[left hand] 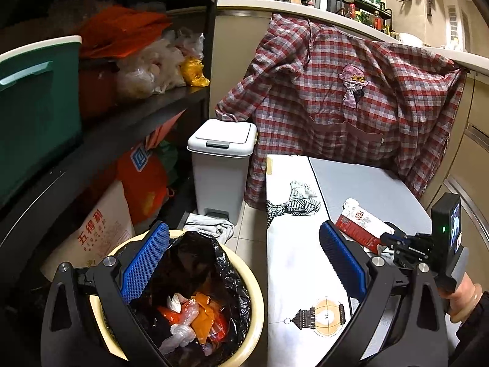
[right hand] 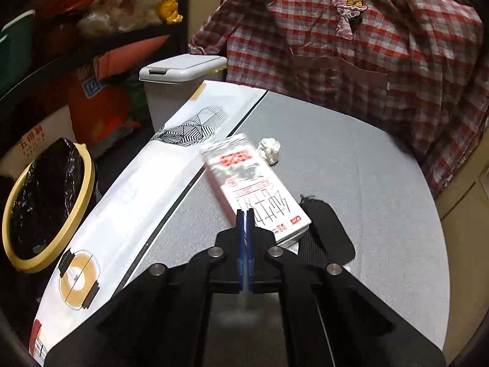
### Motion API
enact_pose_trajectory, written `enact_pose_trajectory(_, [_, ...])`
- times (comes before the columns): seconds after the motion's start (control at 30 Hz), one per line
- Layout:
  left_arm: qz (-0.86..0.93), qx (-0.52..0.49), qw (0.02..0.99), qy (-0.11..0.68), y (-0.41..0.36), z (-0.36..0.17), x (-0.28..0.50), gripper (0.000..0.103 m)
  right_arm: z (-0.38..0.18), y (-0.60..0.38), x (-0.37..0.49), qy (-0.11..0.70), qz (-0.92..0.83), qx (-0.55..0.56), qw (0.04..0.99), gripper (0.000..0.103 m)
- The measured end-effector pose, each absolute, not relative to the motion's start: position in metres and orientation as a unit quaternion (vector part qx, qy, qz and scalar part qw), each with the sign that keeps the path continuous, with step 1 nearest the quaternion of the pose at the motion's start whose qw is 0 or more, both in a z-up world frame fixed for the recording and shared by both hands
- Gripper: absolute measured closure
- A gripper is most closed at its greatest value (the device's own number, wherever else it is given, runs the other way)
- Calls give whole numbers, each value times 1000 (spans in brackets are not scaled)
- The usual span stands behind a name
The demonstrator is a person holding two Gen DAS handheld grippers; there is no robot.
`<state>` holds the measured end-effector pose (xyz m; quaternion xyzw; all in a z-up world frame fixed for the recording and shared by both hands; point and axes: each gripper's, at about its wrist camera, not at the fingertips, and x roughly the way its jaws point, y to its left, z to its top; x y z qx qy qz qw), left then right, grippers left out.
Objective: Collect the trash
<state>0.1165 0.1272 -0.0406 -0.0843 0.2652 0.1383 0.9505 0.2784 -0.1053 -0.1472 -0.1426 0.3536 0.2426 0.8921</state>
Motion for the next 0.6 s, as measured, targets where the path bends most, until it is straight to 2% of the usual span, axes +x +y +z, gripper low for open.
enact_pose_trajectory(0.2, [135, -72, 954, 257, 120, -38, 113, 8, -149, -108, 268, 358, 248, -141, 889, 102])
enact_pose_trajectory(0.3, [137, -69, 955, 255, 120, -37, 111, 8, -143, -114, 268, 346, 241, -119, 899, 97])
enact_pose_trajectory(0.37, [139, -71, 954, 256, 121, -37, 111, 8, -140, -118, 271, 338, 227, -103, 908, 71])
enact_pose_trajectory(0.4, [139, -74, 954, 256, 122, -37, 110, 8, -139, -120, 271, 329, 215, -97, 914, 48])
enact_pose_trajectory(0.43, [139, -75, 954, 256, 124, -37, 110, 8, -138, -123, 271, 320, 207, -91, 920, 45])
enact_pose_trajectory(0.6, [141, -76, 953, 258, 126, -38, 110, 8, -143, -127, 278, 331, 204, -72, 919, 45])
